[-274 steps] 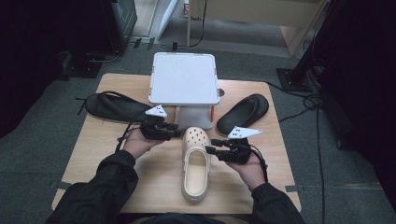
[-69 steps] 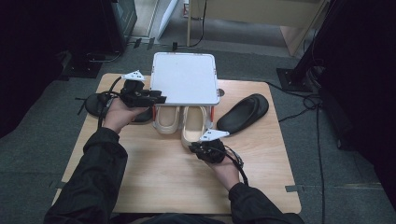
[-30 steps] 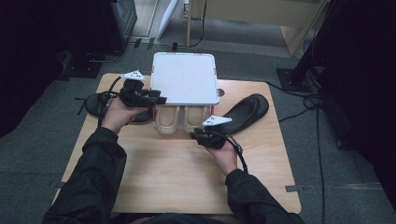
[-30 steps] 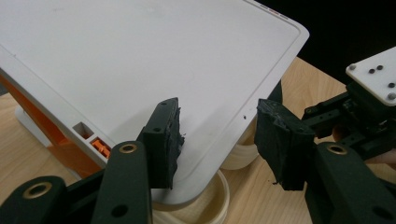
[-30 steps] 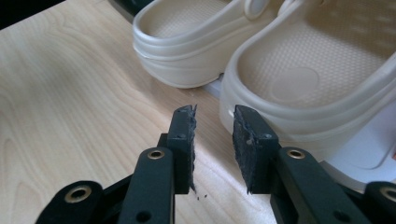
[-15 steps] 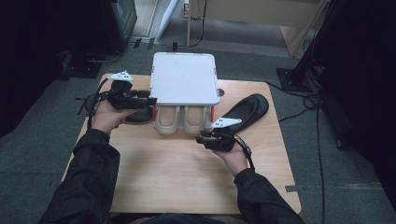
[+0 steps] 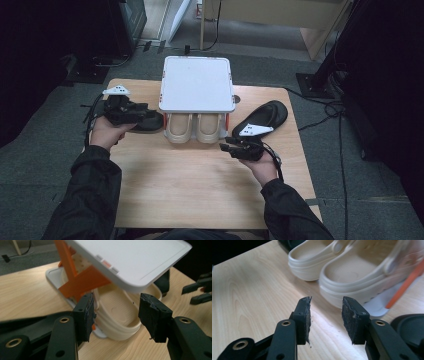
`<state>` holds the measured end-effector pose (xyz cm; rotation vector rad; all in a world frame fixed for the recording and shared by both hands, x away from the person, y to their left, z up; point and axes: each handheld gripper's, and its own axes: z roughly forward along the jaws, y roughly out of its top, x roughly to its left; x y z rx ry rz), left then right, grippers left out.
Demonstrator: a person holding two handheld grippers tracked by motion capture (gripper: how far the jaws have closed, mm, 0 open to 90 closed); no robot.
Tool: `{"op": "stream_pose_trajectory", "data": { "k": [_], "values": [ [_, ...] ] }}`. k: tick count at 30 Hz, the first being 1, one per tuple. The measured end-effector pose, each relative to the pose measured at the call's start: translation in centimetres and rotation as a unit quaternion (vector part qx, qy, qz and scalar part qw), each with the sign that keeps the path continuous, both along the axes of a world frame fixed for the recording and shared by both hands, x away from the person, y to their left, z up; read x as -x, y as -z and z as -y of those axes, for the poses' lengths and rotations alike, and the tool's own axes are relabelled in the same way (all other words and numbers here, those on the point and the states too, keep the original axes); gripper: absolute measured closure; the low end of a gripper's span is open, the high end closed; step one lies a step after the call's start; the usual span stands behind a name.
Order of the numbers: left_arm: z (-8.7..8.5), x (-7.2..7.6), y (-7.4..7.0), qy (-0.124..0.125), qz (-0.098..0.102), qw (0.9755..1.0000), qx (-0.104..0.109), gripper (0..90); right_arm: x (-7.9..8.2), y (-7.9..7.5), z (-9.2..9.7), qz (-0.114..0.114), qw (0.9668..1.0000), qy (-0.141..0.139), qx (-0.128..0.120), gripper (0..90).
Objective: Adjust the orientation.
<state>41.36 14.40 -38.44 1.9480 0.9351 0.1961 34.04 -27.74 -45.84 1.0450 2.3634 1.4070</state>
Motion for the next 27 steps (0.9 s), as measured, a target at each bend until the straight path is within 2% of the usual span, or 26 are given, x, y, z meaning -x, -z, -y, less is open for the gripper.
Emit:
{"op": "stream_pose_trajectory", "data": {
  "k": [8, 13, 16, 20, 27],
  "values": [
    [-1.5, 0.1, 2.0, -0.024, -0.010, 0.9995, -0.017, 46.6, -0.4, -0.1, 0.5, 0.004, 0.9999, -0.007, -0.010, 58.7],
    [-2.6, 0.0, 3.1, -0.038, -0.016, 0.9988, -0.028, 46.6, -0.6, -0.2, 0.6, -0.005, 0.9999, -0.003, -0.016, 58.4],
    [-3.2, -0.3, 3.7, -0.052, -0.025, 0.9981, -0.023, 46.6, -0.8, -0.1, 0.3, -0.006, 0.9999, -0.004, -0.011, 58.3],
    [-3.9, -0.9, 4.4, -0.063, -0.027, 0.9971, -0.032, 46.6, -0.8, 0.0, 0.0, -0.010, 0.9999, -0.010, -0.008, 58.3],
    [-5.7, -1.7, 5.3, -0.095, -0.036, 0.9945, -0.024, 46.9, -0.8, 0.1, -0.5, -0.013, 0.9998, -0.017, -0.004, 58.3]
  ]
}}
